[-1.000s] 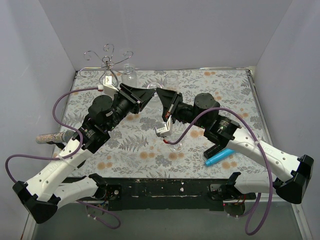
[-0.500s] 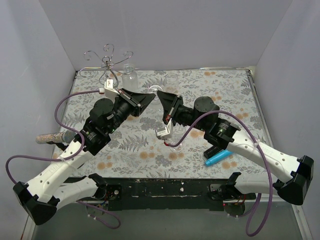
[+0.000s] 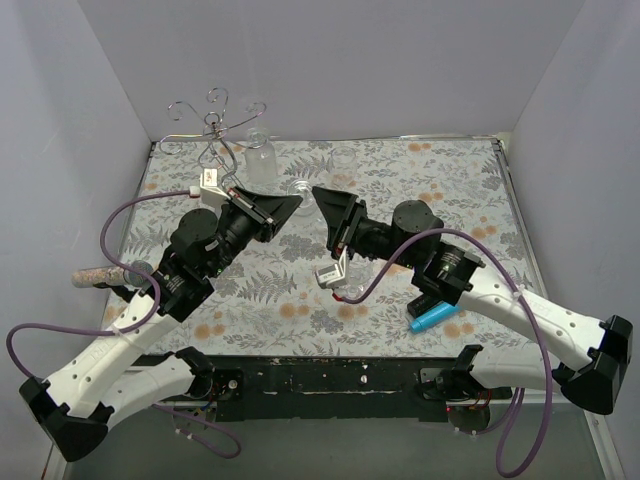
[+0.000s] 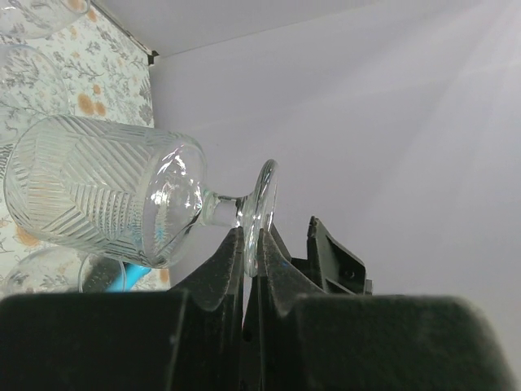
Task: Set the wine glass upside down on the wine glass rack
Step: Turn the wine glass upside down at the wine rack.
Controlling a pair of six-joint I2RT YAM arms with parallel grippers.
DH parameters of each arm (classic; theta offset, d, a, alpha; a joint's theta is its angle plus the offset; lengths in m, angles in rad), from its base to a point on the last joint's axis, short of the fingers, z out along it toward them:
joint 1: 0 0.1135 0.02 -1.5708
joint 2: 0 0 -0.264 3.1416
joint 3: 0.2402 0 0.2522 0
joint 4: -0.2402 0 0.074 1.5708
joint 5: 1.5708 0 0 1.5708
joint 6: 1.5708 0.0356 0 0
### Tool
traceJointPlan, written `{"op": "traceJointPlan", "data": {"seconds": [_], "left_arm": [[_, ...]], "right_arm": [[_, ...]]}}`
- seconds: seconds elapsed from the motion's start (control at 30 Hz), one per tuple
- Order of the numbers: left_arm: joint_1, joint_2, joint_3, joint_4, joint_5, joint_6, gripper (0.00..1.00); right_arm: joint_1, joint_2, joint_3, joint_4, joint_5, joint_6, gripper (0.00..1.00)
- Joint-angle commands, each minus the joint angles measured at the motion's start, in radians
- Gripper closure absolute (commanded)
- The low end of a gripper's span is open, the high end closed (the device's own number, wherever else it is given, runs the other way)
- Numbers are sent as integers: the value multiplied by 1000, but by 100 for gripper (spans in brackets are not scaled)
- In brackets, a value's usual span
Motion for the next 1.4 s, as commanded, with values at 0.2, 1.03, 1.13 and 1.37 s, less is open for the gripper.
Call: {"op": "traceJointPlan", "data": {"seconds": [0.2,1.03,1.13,1.37], "left_arm": [[6,-53,18,-11,-60,29,100],[6,-112,67,-141,-106,89,100],[8,-114,71,-155,-113,95,100],[6,-123,82,-182,-130,103,100]], "right_arm": [[5,-72,-17,54,3,-11,33],[5,-130,3,-59,68,17,23],[5,-127,15,-76,87,38,23],[-44,-98,124,-182,133,150,23]]}}
